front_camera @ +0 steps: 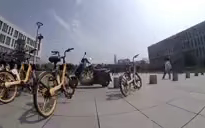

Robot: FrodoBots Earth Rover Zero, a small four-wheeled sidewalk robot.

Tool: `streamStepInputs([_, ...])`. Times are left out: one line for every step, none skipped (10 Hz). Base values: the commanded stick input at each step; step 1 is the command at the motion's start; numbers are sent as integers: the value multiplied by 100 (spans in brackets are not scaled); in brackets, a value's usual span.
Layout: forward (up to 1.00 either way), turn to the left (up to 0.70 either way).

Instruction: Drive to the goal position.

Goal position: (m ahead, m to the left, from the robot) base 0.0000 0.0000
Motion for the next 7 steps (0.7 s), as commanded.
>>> streamStepInputs([0,-70])
streamStepInputs([0,-70])
streamStepInputs([0,-70])
streamStepInputs([0,-70])
streamStepInputs([0,-70])
streamStepInputs([0,-70])
streamStepInputs([0,-70])
